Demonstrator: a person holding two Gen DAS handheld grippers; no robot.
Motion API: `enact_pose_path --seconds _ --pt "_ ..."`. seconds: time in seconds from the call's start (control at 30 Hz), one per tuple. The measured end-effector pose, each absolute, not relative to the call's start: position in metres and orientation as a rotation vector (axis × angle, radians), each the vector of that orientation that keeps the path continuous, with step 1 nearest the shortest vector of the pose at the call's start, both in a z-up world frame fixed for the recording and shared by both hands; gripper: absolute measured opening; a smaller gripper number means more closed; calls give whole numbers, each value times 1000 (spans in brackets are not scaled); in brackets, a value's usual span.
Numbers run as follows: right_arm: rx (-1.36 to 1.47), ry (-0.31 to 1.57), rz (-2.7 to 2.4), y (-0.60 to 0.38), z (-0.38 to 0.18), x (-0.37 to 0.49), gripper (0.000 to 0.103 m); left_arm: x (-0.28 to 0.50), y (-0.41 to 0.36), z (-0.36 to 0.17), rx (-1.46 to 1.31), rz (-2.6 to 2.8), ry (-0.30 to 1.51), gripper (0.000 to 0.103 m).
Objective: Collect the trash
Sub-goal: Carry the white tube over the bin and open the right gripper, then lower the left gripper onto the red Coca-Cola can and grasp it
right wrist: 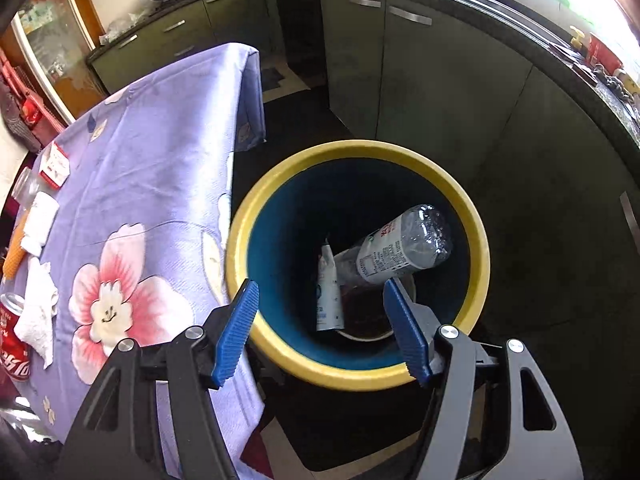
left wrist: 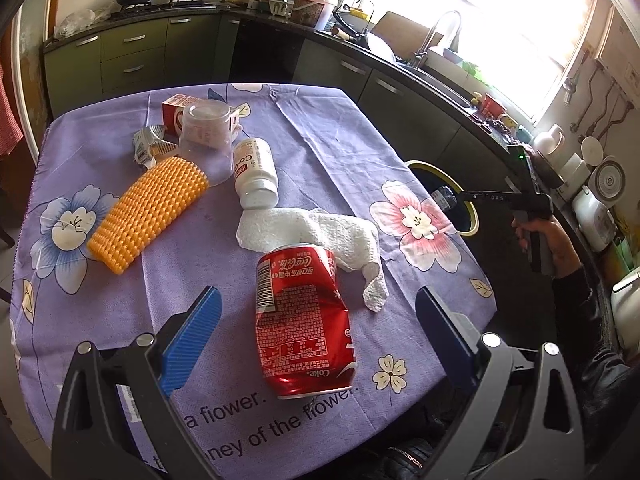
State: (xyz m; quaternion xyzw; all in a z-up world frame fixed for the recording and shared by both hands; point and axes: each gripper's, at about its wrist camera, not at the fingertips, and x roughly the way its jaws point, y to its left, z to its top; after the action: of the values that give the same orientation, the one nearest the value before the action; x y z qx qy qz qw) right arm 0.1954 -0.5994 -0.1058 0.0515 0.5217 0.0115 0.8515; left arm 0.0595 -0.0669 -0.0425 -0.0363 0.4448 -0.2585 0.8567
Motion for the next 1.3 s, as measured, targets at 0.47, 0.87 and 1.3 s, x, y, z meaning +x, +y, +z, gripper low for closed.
enact_pose_path --seconds 0.47,0.87,1.3 --pt "174 983 150 -539 -100 105 67 76 -89 -75 1 -534 1108 93" --pt "174 1014 204 -525 -120 106 68 112 -114 -118 107 -473 1330 93" --pt "189 1032 210 -526 -128 107 68 112 -118 -116 196 -474 1333 69"
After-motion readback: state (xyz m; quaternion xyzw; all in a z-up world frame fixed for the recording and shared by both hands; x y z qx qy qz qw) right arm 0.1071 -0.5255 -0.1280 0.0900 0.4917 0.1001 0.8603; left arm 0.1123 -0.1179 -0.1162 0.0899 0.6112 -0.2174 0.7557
